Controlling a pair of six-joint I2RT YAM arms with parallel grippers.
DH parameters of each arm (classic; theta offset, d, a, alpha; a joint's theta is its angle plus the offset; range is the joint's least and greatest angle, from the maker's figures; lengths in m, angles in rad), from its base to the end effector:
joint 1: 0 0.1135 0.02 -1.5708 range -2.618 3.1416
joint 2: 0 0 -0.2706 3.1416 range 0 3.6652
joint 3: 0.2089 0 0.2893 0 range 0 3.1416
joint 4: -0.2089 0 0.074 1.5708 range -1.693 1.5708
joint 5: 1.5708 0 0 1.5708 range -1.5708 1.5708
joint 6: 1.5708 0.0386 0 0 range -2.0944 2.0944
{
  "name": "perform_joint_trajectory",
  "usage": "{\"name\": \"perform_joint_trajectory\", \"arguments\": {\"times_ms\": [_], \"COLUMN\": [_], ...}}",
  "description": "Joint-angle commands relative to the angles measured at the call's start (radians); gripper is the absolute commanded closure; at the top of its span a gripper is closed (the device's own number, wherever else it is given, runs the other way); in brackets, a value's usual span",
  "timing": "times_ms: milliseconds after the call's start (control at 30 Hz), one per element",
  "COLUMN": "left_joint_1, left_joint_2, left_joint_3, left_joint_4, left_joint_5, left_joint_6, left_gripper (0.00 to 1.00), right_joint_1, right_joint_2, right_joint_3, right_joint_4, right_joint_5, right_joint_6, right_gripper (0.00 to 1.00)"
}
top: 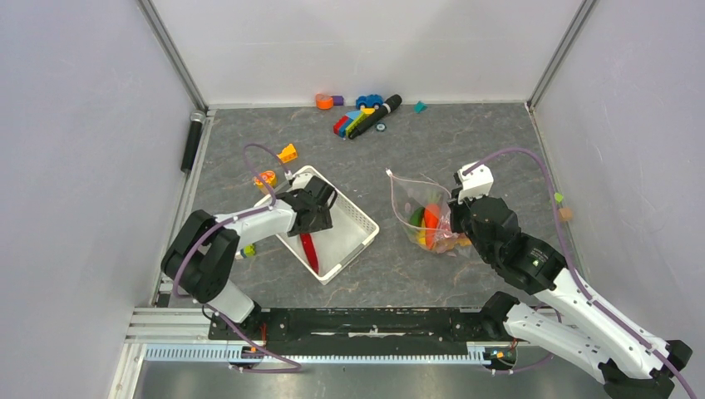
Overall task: Place the food in the zip-top bag and seal the zipper
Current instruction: Pick up the fake vegetable from the bin.
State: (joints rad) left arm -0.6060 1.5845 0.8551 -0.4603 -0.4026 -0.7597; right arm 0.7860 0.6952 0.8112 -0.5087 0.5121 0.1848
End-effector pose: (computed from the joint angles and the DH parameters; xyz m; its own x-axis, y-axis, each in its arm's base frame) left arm 0.2679 -0.1672 0.1385 -0.8316 -0.1946 -0.5202 -0.2323 0.9726 0.0075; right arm 0.1447 0.1181 0.3380 -0.3204 -0.0941 -0.9426 -0.2421 0.9701 -0.0146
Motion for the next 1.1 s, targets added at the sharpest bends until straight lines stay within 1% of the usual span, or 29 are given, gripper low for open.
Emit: {"name": "perform_joint_trajectory", "arguments": {"times_ms": [0,133,200,367,400,500,600,633,667,800,900,1000,1067], "left_joint_1": [0.002,0.002,0.002,0.002,0.002,0.002,0.002,0.002,0.002,0.002,0.002,0.002,0.000], "left_joint_2": [-0.048,-0.063,-0.062,-0.055,-0.056,-0.061,-0.077,-0.085,-0.094,-0.156,-0.232,-0.305,-0.349], "left_joint_3": [-0.060,-0.065,-0.064,-0.074,-0.075,-0.074,-0.064,-0.057,-0.046,0.020,0.063,0.094,0.109], "left_joint_4": [0.070,0.065,0.054,0.046,0.046,0.048,0.043,0.039,0.029,0.003,0.032,0.129,0.193], "left_joint_5": [0.125,0.137,0.136,0.152,0.153,0.154,0.146,0.136,0.121,0.038,0.010,0.043,0.097], "left_joint_6": [-0.036,-0.027,-0.018,-0.016,-0.019,-0.018,-0.008,-0.002,0.004,0.035,0.051,0.072,0.087], "left_gripper": [0.22,0.29,0.31,0.52,0.59,0.72,0.88,0.96,0.98,0.98,0.98,0.98,0.98], "right_joint_1": [-0.001,-0.001,-0.001,-0.002,-0.001,0.000,0.000,-0.001,-0.001,-0.001,-0.001,-0.001,-0.001], "right_joint_2": [-0.003,-0.005,-0.006,-0.003,-0.003,-0.002,-0.004,-0.004,-0.005,-0.012,-0.014,-0.013,-0.015], "right_joint_3": [0.009,0.009,0.011,0.011,0.012,0.014,0.014,0.014,0.014,0.013,0.010,0.008,0.011], "right_joint_4": [0.030,0.030,0.030,0.030,0.029,0.029,0.027,0.027,0.027,0.027,0.029,0.036,0.037], "right_joint_5": [0.029,0.030,0.035,0.038,0.037,0.038,0.038,0.040,0.040,0.040,0.034,0.022,0.017], "right_joint_6": [-0.009,-0.009,-0.009,-0.010,-0.009,-0.009,-0.009,-0.009,-0.008,-0.007,-0.008,-0.007,-0.007], "right_gripper": [0.95,0.95,0.95,0.95,0.95,0.95,0.95,0.95,0.95,0.95,0.95,0.95,0.95]}}
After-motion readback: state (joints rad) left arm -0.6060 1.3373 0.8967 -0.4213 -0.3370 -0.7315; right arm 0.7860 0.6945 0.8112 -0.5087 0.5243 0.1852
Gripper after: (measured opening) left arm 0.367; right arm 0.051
